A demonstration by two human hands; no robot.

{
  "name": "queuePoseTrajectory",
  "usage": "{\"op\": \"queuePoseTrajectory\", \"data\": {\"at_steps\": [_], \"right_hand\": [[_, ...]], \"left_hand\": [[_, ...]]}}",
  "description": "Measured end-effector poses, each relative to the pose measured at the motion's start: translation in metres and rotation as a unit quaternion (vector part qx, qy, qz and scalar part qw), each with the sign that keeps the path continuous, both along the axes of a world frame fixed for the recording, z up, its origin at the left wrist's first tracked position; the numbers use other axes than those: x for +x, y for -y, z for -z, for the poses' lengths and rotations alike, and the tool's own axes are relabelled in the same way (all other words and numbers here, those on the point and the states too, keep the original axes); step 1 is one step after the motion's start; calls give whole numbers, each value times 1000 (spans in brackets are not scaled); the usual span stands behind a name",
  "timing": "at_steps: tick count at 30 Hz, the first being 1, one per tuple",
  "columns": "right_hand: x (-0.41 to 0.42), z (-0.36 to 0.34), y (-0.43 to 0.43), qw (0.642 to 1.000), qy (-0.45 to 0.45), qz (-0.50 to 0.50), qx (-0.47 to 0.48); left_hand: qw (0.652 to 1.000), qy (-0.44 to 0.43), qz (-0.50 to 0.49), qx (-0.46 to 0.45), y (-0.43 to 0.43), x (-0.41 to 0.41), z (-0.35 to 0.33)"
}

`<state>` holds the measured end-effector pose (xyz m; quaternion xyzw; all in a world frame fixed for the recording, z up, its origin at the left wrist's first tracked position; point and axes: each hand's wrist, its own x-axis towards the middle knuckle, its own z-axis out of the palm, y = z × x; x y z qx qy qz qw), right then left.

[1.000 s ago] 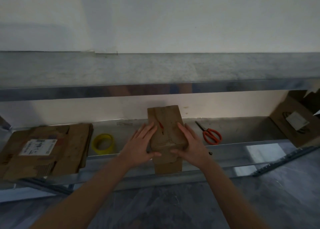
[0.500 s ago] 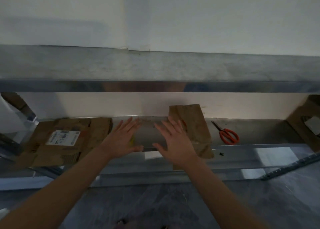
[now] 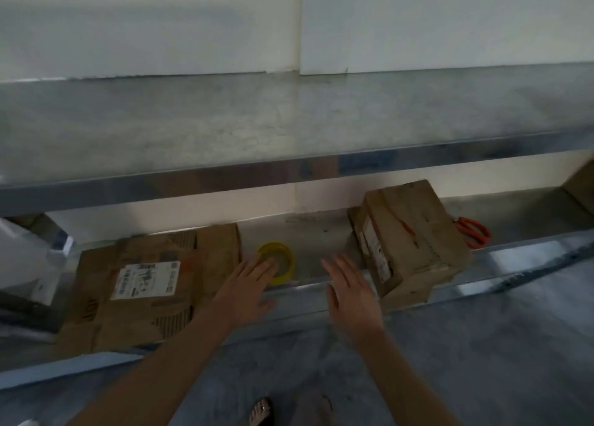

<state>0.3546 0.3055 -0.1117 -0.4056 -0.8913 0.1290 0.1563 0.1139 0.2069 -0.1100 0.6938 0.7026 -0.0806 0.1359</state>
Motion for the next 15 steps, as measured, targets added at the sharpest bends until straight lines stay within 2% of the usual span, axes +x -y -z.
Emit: {"op": "queuePoseTrajectory", "data": {"at_steps": [2, 6, 9, 15], "right_hand": [[10, -2, 4, 1000, -7, -14, -1], [-12, 5, 0, 992, 97, -31, -74], [-34, 17, -4, 985, 148, -42, -80], [-54, 41, -5, 982, 145, -9, -125]], "left_hand": [[1000, 11, 11, -6, -4, 0, 6], [1000, 16, 20, -18, -14, -5, 11], [999, 14, 24, -18, -19, -11, 15], [999, 3, 44, -13, -18, -16, 22]]}}
